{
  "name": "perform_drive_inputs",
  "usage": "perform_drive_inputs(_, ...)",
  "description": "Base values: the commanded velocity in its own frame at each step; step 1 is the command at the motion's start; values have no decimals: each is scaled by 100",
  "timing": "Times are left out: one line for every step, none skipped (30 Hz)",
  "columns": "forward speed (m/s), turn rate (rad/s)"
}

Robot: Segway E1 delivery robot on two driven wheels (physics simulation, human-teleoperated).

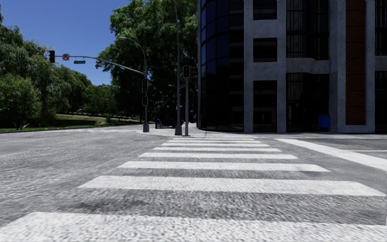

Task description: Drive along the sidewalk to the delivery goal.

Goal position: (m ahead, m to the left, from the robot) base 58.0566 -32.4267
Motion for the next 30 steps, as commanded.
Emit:
perform_drive_inputs(200,0)
perform_drive_inputs(200,0)
perform_drive_inputs(200,0)
perform_drive_inputs(200,0)
perform_drive_inputs(200,0)
perform_drive_inputs(200,0)
perform_drive_inputs(200,0)
perform_drive_inputs(200,0)
perform_drive_inputs(200,0)
perform_drive_inputs(200,0)
perform_drive_inputs(200,0)
perform_drive_inputs(200,0)
perform_drive_inputs(200,0)
perform_drive_inputs(200,0)
perform_drive_inputs(200,0)
perform_drive_inputs(200,0)
perform_drive_inputs(200,0)
perform_drive_inputs(200,0)
perform_drive_inputs(200,0)
perform_drive_inputs(200,0)
perform_drive_inputs(200,0)
perform_drive_inputs(200,0)
perform_drive_inputs(200,0)
perform_drive_inputs(200,0)
perform_drive_inputs(200,-22)
perform_drive_inputs(200,-37)
perform_drive_inputs(200,-37)
perform_drive_inputs(200,-43)
perform_drive_inputs(200,-45)
perform_drive_inputs(200,-45)
